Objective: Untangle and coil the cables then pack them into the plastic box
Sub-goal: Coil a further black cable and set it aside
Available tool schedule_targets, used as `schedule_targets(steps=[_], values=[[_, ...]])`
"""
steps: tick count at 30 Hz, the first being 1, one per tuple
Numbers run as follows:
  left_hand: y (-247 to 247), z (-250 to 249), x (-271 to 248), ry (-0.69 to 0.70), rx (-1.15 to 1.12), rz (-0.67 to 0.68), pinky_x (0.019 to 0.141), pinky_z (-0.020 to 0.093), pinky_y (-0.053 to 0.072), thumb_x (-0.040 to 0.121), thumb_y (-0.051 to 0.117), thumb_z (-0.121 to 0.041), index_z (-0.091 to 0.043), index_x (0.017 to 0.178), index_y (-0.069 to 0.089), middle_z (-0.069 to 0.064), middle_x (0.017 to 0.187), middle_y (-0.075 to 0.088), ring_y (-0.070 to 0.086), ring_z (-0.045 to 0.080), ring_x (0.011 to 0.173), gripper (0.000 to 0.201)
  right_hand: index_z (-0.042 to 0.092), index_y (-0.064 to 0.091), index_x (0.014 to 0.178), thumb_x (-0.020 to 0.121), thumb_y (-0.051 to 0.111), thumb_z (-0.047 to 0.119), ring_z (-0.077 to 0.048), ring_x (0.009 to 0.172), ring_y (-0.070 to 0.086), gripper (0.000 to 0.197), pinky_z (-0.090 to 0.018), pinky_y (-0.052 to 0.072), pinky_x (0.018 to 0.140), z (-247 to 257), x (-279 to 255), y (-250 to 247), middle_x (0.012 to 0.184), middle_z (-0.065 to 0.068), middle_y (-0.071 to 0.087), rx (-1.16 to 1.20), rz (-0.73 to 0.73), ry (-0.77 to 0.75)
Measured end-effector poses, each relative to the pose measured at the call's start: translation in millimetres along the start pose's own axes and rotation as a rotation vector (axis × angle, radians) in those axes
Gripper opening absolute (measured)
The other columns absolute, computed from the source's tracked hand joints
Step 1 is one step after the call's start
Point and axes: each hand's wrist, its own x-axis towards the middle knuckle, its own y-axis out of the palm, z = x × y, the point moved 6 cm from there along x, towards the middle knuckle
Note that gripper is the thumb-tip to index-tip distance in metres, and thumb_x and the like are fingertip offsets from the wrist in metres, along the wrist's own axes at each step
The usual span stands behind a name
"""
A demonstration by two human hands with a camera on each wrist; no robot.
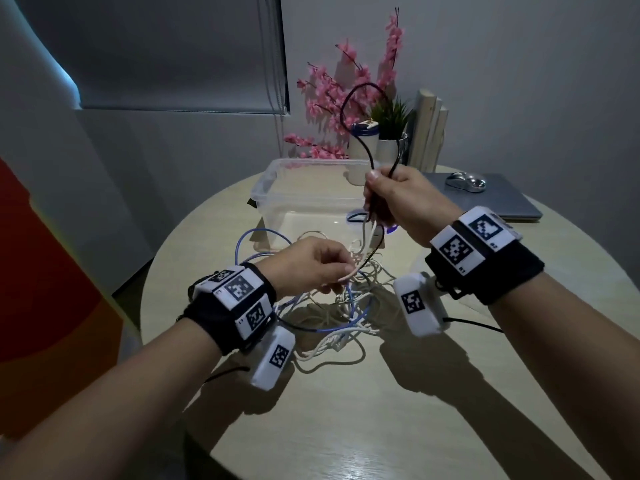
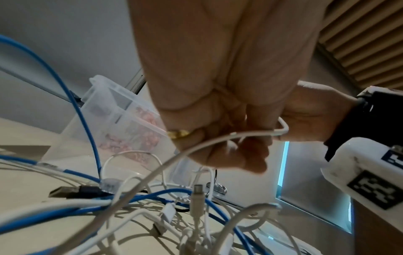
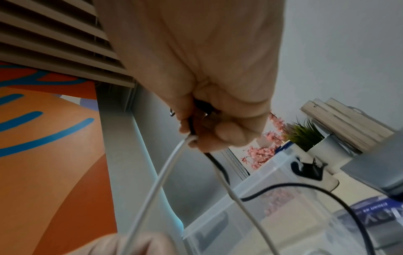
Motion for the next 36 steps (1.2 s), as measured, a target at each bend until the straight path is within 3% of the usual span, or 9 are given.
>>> schedule_targets(steps=[5,10,14,16,21,24,27,31,36], values=[[-14,-11,-4,0.058,-0.098,-0.139,0.051,0.008,0.038,0.098,0.047,-0.017,-0.003,0.092,0.065,-0.014,0.055,0.061,0.049,-0.004,0.049,0.024,0.012,0.051,0.073,0.102,0.038,0.021,-0.020,0.060,0.048,0.034,-0.028,0.037,0.056,7,0,-16,0.066,-0.007,0.055,-0.039,-0.025,0.005],[-8,2,5,-0.006,0.219,-0.039,0.073,0.020,0.048,0.087,0.067,-0.026,-0.015,0.089,0.075,0.002,0.081,0.072,0.058,0.002,0.070,0.014,0.009,0.048,0.074,0.103,0.036,0.020,-0.019,0.054,0.049,0.033,-0.028,0.042,0.049,15,0,-14,0.065,-0.009,0.051,0.170,-0.044,0.007],[-7,12,11,-0.117,0.460,0.018,0.059,0.016,0.041,0.087,0.067,-0.035,-0.021,0.079,0.072,-0.009,0.072,0.065,0.053,0.000,0.062,0.017,0.010,0.045,0.079,0.103,0.035,0.021,-0.019,0.053,0.054,0.029,-0.025,0.043,0.044,25,0,-18,0.063,-0.007,0.050,0.353,-0.079,-0.022],[-8,18,13,-0.140,0.505,0.006,0.062,0.020,0.041,0.088,0.066,-0.035,-0.024,0.082,0.072,-0.009,0.076,0.066,0.055,0.004,0.067,0.014,0.010,0.045,0.082,0.103,0.036,0.022,-0.018,0.052,0.055,0.026,-0.024,0.043,0.043,32,1,-27,0.064,-0.006,0.050,0.403,-0.121,-0.038],[-22,2,18,0.056,0.210,-0.332,0.072,0.026,0.048,0.084,0.070,-0.036,-0.022,0.099,0.059,-0.004,0.098,0.063,0.056,0.010,0.079,0.024,0.010,0.045,0.080,0.103,0.036,0.023,-0.017,0.049,0.053,0.028,-0.024,0.042,0.041,35,1,-23,0.061,-0.005,0.048,0.419,-0.100,-0.032],[-19,-14,21,0.183,0.103,-0.406,0.065,0.024,0.046,0.085,0.070,-0.025,-0.029,0.088,0.061,-0.010,0.087,0.063,0.052,0.005,0.066,0.010,0.009,0.045,0.080,0.103,0.035,0.024,-0.016,0.048,0.053,0.029,-0.022,0.042,0.041,33,-2,-15,0.060,-0.006,0.047,0.474,-0.054,-0.012],[-22,-16,21,0.179,0.058,-0.494,0.067,0.043,0.051,0.090,0.063,-0.021,-0.027,0.080,0.062,-0.004,0.070,0.059,0.054,0.014,0.065,0.012,0.008,0.047,0.083,0.103,0.035,0.024,-0.017,0.049,0.053,0.029,-0.023,0.042,0.043,32,-5,-14,0.061,-0.007,0.048,0.496,-0.036,-0.005],[-38,-17,20,0.244,0.002,-0.627,0.072,0.046,0.057,0.093,0.060,-0.019,-0.024,0.084,0.065,0.001,0.073,0.062,0.065,0.026,0.069,0.011,0.006,0.054,0.090,0.103,0.034,0.025,-0.019,0.051,0.053,0.031,-0.028,0.048,0.046,23,-10,-13,0.064,-0.009,0.052,0.424,0.005,0.030],[-50,-23,22,0.283,-0.142,-0.648,0.071,0.029,0.056,0.095,0.053,-0.006,-0.018,0.096,0.066,0.000,0.082,0.064,0.064,0.016,0.071,0.018,0.005,0.056,0.087,0.103,0.035,0.022,-0.021,0.053,0.051,0.031,-0.029,0.045,0.048,4,-13,-4,0.064,-0.011,0.051,0.346,0.001,0.099]])
